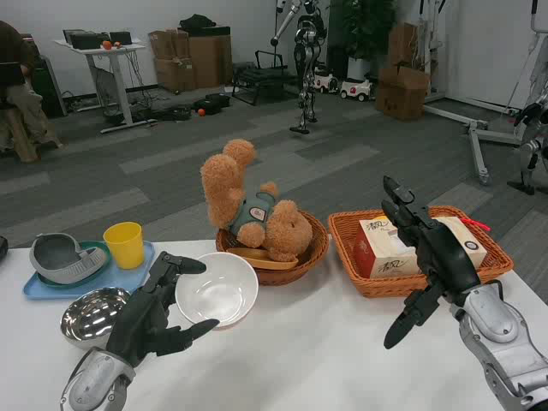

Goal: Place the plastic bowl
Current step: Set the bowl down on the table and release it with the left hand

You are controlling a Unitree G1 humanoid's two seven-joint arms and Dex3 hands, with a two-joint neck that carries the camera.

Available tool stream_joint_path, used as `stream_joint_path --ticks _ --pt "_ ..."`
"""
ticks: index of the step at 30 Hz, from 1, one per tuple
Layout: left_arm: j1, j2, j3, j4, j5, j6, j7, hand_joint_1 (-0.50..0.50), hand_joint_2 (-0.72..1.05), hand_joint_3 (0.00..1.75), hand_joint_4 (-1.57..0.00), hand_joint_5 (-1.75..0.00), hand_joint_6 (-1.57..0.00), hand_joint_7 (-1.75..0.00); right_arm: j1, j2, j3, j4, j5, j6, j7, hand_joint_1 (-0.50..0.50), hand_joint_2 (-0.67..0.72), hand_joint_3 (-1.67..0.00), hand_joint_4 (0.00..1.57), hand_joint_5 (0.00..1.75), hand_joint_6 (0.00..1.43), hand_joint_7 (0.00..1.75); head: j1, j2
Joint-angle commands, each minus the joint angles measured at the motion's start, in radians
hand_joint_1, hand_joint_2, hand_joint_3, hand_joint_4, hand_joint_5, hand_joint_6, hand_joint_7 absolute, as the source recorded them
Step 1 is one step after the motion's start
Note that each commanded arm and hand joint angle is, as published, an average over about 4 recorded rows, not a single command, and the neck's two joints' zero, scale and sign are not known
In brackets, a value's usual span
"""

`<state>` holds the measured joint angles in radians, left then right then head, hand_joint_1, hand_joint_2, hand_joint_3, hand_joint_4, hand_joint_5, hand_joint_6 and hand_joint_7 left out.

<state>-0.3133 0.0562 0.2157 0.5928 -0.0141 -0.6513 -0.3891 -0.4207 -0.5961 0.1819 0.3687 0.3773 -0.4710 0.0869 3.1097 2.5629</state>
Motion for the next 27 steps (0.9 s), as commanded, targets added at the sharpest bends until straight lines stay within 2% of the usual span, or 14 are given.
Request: stream_joint_path --ticks 1,3,13,17,20,24,27 --pt "0.013 0.008 -0.026 0.066 -0.013 0.013 0.001 -0.50 1.05 0.61 0.00 -1.75 0.00 -1.47 -0.014 0.019 -0.004 0.011 0.012 -0.020 -0.006 -0.46 0.28 -0.05 0.00 0.00 0.00 0.00 -0.007 -0.076" --pt "0.016 0.008 -0.027 0.065 -0.014 0.013 0.001 -0.50 1.05 0.61 0.00 -1.75 0.00 -1.47 -0.012 0.019 -0.004 0.009 0.013 -0.020 -0.006 -0.46 0.28 -0.06 0.00 0.00 0.00 0.00 -0.003 -0.046" --pt "0.028 0.008 -0.027 0.055 -0.015 0.012 -0.001 -0.50 1.05 0.61 0.00 -1.75 0.00 -1.50 -0.009 0.019 -0.003 0.004 0.018 -0.021 -0.006 -0.46 0.28 -0.08 0.00 0.00 0.00 0.00 0.003 -0.045" --pt "0.029 0.008 -0.027 0.054 -0.015 0.012 0.001 -0.50 1.05 0.61 0.00 -1.75 0.00 -1.47 -0.008 0.018 -0.002 0.004 0.018 -0.022 -0.006 -0.46 0.28 -0.02 0.00 0.00 0.00 0.00 0.002 -0.045" --pt "0.029 0.008 -0.027 0.055 -0.015 0.012 0.000 -0.50 1.05 0.61 0.00 -1.75 0.00 -1.48 -0.008 0.018 -0.002 0.006 0.018 -0.021 -0.006 -0.46 0.28 -0.08 0.00 0.00 0.00 0.00 0.001 -0.046" --pt "0.027 0.009 -0.032 0.058 -0.015 0.015 0.001 -0.50 1.05 0.61 0.00 -1.75 0.00 -1.47 -0.008 0.019 -0.002 0.010 0.018 -0.021 -0.006 -0.46 0.28 -0.08 0.00 0.00 0.00 0.00 0.000 -0.052" --pt "0.026 0.010 -0.036 0.068 -0.014 0.015 -0.001 -0.50 1.05 0.61 0.00 -1.75 0.00 -1.52 -0.009 0.019 -0.002 0.013 0.018 -0.021 -0.006 -0.46 0.28 -0.08 0.00 0.00 0.00 0.00 -0.001 -0.054"
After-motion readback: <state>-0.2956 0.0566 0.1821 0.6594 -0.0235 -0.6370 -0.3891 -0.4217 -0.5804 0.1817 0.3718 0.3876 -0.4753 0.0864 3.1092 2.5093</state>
